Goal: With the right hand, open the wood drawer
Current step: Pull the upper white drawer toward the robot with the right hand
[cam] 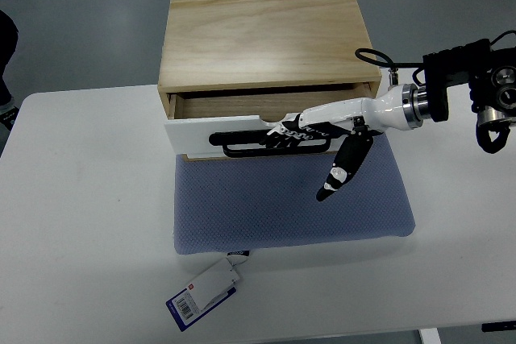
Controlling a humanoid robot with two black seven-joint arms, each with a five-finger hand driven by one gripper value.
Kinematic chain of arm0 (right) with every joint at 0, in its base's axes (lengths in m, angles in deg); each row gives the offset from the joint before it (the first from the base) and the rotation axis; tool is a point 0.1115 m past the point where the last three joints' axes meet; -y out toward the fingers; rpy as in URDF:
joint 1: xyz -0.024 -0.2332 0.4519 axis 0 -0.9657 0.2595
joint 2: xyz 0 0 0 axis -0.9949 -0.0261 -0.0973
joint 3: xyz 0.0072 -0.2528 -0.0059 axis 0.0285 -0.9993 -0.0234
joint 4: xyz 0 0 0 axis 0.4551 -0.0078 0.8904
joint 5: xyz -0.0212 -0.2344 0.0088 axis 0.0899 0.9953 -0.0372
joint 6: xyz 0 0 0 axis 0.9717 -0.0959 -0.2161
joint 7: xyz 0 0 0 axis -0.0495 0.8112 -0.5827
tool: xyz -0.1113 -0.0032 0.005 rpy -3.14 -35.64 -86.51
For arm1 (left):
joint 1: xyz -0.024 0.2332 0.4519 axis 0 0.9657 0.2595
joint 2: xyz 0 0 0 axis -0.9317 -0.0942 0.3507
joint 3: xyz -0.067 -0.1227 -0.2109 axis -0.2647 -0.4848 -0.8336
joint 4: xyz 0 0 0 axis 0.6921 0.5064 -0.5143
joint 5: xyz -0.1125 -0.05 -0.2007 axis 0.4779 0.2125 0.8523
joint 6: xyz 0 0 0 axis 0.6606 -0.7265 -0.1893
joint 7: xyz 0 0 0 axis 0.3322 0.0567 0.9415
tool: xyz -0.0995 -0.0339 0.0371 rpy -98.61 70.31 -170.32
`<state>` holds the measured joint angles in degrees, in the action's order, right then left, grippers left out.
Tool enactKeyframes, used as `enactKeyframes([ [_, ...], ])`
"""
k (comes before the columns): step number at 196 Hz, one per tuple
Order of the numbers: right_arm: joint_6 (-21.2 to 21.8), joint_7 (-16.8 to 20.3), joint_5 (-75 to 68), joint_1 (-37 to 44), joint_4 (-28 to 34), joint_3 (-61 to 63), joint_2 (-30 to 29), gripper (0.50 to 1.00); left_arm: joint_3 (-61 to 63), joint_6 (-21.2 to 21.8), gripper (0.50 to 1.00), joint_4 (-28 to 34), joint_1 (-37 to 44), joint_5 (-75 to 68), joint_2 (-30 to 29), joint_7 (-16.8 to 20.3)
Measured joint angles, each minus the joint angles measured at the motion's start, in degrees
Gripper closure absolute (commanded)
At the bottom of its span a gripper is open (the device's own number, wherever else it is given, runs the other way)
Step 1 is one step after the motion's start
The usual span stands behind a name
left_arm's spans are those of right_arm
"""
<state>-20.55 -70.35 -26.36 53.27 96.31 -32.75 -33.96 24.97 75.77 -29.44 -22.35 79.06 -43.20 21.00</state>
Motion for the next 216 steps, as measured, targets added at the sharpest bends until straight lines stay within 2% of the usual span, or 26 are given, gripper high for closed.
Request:
enactKeyframes([
  [216,0.0,0.1,-1.5,-0.8,2.6,0.1,2.4,0.544,0.0,0.0,0.5,0.0,0.0,0.0,0.0,0.0],
])
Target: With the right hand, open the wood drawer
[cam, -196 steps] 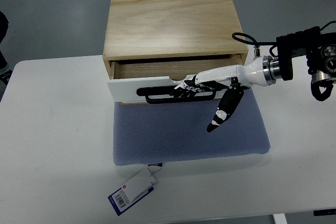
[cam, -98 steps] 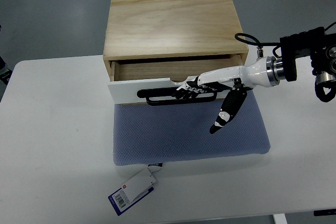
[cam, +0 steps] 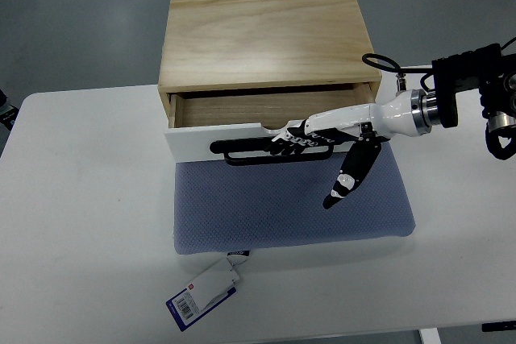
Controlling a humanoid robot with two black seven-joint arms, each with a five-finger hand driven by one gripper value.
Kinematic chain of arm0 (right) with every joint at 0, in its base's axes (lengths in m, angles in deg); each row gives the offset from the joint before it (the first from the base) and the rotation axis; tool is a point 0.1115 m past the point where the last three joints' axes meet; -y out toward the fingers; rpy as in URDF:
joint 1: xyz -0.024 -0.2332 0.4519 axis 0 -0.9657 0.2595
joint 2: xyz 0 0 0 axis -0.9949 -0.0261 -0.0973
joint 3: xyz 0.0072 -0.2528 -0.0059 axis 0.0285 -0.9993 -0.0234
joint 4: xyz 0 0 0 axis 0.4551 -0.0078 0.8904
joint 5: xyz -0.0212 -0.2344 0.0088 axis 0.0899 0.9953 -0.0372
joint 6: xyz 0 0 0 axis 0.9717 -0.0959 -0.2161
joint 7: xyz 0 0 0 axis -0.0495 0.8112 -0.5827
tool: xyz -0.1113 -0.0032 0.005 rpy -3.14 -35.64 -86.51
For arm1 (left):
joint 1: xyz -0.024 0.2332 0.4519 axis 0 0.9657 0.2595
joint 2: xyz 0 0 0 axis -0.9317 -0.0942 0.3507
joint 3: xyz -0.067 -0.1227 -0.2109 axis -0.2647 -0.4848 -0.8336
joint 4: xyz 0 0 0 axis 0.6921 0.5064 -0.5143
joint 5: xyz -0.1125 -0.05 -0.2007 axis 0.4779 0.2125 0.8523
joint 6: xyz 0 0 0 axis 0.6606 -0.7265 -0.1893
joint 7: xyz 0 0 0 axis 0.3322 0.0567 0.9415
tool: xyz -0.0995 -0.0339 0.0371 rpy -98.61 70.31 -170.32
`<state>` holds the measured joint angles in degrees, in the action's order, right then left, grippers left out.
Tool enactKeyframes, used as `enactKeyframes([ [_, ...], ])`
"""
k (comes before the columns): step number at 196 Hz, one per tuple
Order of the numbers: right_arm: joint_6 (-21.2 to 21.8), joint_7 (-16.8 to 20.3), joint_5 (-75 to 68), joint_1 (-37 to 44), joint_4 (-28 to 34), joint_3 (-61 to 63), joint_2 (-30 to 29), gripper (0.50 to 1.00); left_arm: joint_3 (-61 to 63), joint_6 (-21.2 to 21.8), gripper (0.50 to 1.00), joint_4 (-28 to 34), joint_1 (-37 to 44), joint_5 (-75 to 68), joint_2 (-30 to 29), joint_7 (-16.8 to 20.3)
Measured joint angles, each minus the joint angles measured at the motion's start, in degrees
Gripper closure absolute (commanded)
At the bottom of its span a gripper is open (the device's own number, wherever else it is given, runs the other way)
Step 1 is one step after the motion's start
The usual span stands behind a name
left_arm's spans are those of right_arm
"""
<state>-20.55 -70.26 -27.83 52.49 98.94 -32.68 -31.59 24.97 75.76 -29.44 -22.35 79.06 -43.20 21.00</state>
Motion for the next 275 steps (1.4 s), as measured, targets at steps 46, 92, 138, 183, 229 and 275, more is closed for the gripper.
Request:
enactKeyframes([
  [46,0.0,0.0,0.0,0.0,0.0,0.0,0.1,0.544,0.0,0.0,0.5,0.0,0.0,0.0,0.0,0.0],
  [92,0.0,-0.1,0.0,0.6,-0.2,0.7,1.4,0.544,0.0,0.0,0.5,0.0,0.0,0.0,0.0,0.0],
  [138,0.0,-0.1,-1.6,1.5,-0.1,0.9,2.4,0.546,0.0,0.0,0.5,0.0,0.0,0.0,0.0,0.0],
  [183,0.0,-0.1,-5.7,3.9,-0.1,1.0,4.0,0.544,0.0,0.0,0.5,0.0,0.0,0.0,0.0,0.0],
  [229,0.0,-0.1,-8.8,4.8,0.0,2.3,5.7,0.544,0.0,0.0,0.5,0.0,0.0,0.0,0.0,0.0],
  [275,0.0,-0.1,-11.5,4.9,-0.3,5.7,8.9,0.544,0.0,0.0,0.5,0.0,0.0,0.0,0.0,0.0],
])
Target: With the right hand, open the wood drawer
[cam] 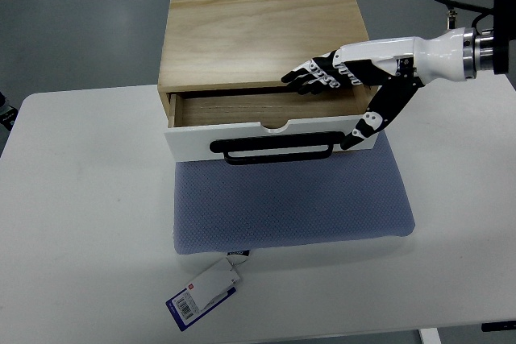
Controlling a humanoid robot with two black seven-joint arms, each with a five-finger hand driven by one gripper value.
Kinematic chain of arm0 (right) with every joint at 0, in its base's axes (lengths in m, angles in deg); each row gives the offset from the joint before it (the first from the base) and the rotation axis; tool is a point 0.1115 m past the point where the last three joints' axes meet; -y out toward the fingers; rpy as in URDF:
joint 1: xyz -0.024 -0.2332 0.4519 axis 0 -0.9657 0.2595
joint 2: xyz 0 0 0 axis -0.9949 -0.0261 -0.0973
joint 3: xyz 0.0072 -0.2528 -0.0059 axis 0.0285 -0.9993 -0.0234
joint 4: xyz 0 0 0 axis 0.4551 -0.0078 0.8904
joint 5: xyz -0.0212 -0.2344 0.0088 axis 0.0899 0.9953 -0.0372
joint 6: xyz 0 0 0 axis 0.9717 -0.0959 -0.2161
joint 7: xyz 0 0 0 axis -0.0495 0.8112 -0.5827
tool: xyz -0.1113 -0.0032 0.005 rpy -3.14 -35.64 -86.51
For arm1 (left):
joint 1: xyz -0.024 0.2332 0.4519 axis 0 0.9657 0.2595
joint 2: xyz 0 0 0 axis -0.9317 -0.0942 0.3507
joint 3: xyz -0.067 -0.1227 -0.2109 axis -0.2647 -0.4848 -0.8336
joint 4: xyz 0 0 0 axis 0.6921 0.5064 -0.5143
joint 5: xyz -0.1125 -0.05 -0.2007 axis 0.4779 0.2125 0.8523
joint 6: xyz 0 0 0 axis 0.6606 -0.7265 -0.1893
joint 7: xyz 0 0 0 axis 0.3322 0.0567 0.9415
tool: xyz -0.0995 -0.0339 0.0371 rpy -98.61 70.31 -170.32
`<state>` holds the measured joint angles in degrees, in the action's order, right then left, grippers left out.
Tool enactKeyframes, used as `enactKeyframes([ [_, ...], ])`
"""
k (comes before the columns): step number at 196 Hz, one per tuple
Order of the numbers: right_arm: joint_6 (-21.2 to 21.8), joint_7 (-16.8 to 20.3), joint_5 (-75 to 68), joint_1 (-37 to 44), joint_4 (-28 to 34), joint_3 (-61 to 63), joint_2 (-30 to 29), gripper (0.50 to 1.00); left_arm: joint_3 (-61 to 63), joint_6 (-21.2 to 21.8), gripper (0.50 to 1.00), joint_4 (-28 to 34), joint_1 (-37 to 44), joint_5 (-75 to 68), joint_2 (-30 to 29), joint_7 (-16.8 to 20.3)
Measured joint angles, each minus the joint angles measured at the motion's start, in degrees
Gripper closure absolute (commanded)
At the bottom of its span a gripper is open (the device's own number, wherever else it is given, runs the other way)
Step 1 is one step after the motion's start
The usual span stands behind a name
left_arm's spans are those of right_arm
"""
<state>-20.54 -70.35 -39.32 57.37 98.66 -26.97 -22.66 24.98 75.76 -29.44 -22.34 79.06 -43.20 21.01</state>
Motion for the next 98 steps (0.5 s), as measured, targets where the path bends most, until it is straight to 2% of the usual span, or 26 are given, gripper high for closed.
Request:
enactKeyframes([
  [41,0.0,-0.2,-2.3,-0.6,-4.7,2.0,2.4,0.544,0.0,0.0,0.5,0.0,0.0,0.0,0.0,0.0],
  [98,0.0,-0.7,-19.0,-2.7,-19.5,3.5,3.4,0.544,0.0,0.0,0.5,0.0,0.0,0.0,0.0,0.0],
])
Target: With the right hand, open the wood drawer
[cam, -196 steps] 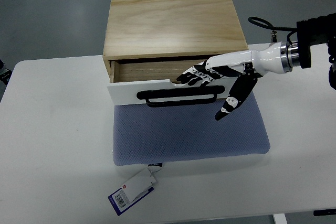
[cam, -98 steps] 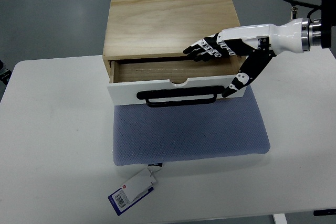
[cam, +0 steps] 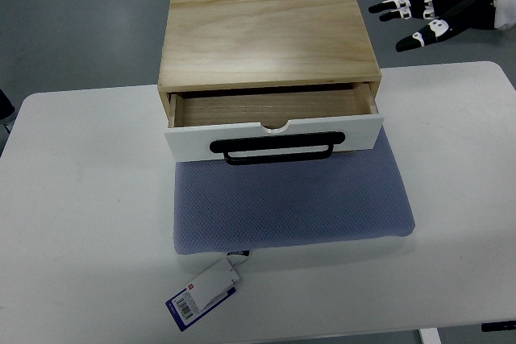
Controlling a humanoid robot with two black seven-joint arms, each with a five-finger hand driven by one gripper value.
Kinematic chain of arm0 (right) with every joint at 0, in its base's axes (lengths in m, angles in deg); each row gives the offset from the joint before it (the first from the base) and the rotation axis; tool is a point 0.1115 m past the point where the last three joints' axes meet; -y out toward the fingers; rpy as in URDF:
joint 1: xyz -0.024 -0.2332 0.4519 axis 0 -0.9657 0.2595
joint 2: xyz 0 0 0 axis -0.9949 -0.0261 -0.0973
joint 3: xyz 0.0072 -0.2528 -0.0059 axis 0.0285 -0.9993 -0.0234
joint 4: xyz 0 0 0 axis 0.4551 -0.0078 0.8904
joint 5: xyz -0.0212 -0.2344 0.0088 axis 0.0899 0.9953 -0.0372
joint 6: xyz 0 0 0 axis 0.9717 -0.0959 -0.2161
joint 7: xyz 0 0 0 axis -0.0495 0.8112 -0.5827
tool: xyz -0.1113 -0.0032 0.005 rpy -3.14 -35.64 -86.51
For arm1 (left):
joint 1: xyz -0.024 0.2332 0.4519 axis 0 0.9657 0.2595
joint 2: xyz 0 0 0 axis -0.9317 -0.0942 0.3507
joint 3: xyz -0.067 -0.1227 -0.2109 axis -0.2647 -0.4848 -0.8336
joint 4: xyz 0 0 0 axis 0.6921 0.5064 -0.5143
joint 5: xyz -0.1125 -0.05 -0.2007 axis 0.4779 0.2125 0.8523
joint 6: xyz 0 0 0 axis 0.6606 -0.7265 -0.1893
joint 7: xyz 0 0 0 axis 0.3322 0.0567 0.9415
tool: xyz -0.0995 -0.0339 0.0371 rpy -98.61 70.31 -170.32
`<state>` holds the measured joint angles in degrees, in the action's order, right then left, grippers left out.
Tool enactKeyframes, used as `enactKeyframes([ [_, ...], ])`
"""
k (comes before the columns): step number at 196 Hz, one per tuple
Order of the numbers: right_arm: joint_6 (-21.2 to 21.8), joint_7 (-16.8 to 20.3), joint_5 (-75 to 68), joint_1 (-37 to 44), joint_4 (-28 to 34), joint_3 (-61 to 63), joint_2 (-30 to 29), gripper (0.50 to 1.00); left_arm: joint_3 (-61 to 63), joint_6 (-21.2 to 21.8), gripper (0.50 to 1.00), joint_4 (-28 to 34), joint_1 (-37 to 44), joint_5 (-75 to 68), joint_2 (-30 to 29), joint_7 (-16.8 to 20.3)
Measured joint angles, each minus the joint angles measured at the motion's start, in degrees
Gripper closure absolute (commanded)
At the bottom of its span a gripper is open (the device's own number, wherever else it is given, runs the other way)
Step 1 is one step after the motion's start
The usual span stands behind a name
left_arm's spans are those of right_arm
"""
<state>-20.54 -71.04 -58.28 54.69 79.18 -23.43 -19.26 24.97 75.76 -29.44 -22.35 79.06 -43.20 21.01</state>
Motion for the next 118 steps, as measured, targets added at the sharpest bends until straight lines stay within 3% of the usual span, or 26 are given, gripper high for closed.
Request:
enactKeyframes([
  [61,-0.2,-0.1,-19.9,-5.3,-18.0,-0.1,-5.1,0.546,0.0,0.0,0.5,0.0,0.0,0.0,0.0,0.0],
  [118,-8.7,0.2,-33.7,-8.2,-30.5,0.0,-14.7,0.546,0.0,0.0,0.5,0.0,0.0,0.0,0.0,0.0],
])
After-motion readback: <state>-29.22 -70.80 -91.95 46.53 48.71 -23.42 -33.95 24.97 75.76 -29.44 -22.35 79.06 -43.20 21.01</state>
